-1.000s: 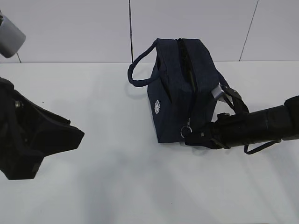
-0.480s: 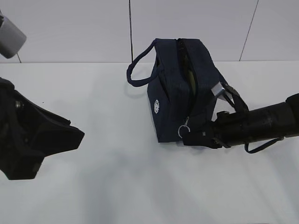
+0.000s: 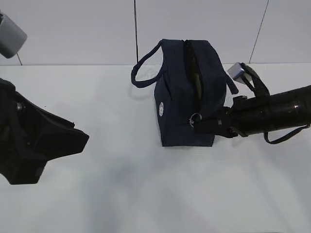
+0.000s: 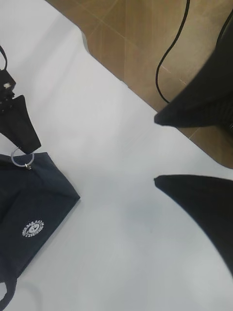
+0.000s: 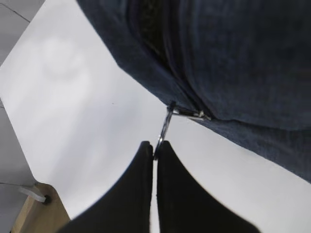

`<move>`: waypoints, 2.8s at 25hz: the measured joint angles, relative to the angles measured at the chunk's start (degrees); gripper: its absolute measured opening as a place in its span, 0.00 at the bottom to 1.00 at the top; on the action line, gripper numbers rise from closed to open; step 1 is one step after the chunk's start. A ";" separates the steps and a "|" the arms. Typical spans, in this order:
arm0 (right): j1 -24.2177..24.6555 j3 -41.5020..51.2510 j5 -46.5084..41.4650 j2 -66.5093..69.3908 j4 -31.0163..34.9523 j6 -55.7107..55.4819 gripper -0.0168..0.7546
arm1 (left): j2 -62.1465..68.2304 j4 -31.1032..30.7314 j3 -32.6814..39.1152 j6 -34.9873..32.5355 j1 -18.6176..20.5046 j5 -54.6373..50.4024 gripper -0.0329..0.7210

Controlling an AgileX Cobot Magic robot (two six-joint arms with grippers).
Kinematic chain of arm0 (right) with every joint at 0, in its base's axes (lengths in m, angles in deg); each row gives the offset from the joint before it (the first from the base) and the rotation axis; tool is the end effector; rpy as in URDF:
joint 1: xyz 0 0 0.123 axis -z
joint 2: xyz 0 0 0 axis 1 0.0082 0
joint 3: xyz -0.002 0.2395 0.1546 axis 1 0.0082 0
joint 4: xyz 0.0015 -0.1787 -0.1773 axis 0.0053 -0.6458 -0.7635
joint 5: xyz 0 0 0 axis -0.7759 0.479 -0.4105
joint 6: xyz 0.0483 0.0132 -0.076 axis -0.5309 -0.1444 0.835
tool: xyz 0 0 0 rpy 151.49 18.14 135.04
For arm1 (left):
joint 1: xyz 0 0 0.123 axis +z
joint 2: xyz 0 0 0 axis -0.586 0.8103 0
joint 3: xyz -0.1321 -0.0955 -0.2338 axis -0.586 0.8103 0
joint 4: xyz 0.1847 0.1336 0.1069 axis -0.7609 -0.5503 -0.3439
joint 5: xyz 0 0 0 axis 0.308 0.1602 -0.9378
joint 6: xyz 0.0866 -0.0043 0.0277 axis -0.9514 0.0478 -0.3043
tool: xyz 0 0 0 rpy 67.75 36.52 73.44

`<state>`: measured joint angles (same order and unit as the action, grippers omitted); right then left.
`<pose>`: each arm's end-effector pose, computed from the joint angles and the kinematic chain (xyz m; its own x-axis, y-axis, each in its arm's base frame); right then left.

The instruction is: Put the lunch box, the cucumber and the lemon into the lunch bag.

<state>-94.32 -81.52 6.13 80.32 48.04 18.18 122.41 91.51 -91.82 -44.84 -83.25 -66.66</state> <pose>0.3233 0.0977 0.1663 -0.6960 -0.1505 -0.7021 -0.6388 0.5762 0.5097 0.1396 -0.1568 0.3029 -0.5368 0.3842 -0.7512 0.6890 0.7135 -0.1274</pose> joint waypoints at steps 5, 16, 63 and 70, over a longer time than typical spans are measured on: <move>0.00 0.00 0.00 -1.86 0.00 -0.74 0.02 | 0.00 0.00 0.00 0.00 0.00 0.12 0.36; 0.03 0.00 -0.23 -5.91 -0.37 -1.91 0.02 | 0.00 0.00 0.00 0.00 0.00 0.12 0.36; 0.03 -2.82 -1.67 -13.05 -8.57 -10.37 0.24 | 0.00 1.37 0.00 0.00 0.00 0.14 0.36; 0.03 -2.82 -2.52 -10.97 -10.02 -19.25 0.61 | 0.00 1.37 0.00 0.00 0.00 0.14 0.36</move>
<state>-94.28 -84.34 3.61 69.35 38.02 -1.08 122.41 92.87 -91.82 -44.84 -83.25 -66.52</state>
